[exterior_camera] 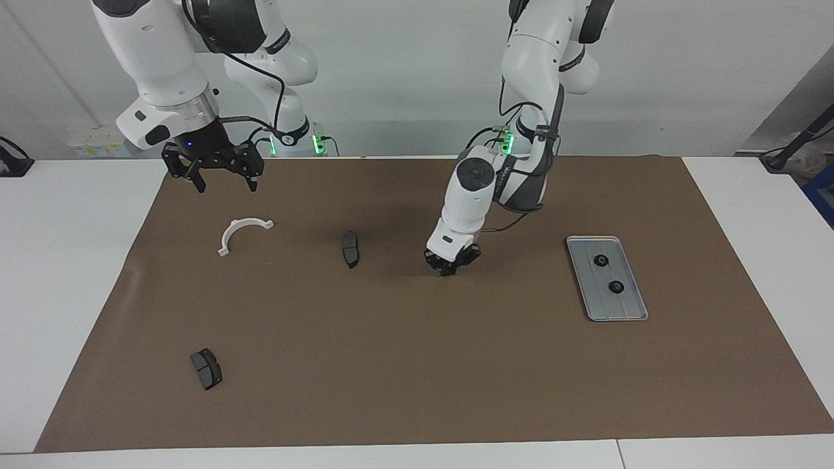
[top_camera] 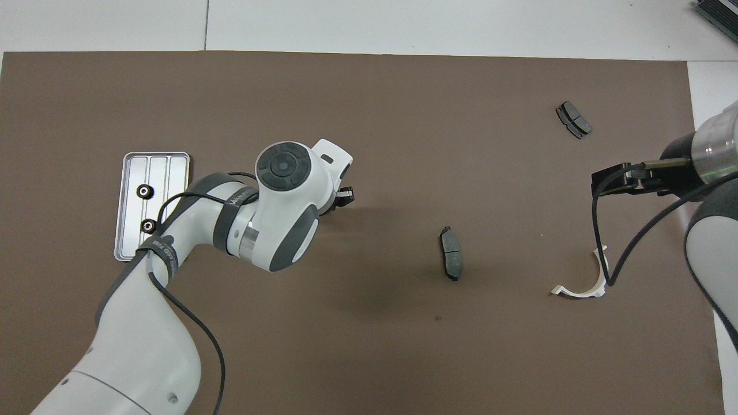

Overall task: Pick bearing gear from pile to tray
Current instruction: 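Carry the third bearing to the tray with the left gripper and release it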

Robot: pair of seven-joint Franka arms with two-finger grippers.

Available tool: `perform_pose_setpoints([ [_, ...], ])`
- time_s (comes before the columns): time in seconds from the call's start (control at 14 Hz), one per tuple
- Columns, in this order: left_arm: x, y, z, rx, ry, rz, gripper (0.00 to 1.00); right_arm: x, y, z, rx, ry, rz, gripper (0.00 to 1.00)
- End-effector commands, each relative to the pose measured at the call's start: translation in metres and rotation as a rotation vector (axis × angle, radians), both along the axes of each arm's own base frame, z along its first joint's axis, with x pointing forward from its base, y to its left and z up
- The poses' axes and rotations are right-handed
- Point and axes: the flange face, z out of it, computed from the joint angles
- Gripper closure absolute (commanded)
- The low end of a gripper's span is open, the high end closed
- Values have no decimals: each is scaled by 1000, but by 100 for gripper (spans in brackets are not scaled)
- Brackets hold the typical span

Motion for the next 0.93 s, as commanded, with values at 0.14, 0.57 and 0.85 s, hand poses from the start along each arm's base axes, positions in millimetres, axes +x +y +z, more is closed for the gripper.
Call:
perform_pose_setpoints([
  [0.14,55,129,43,7,22,27,87,-5,1,1,19,-1,-6,0],
  [0.57,55,295,34,0,89,-155,85,-5,0,1,18,-4,-7,0],
  [0.85,42,328,22,-4,76,-197,56,-4,-3,1,19,-4,-10,0],
])
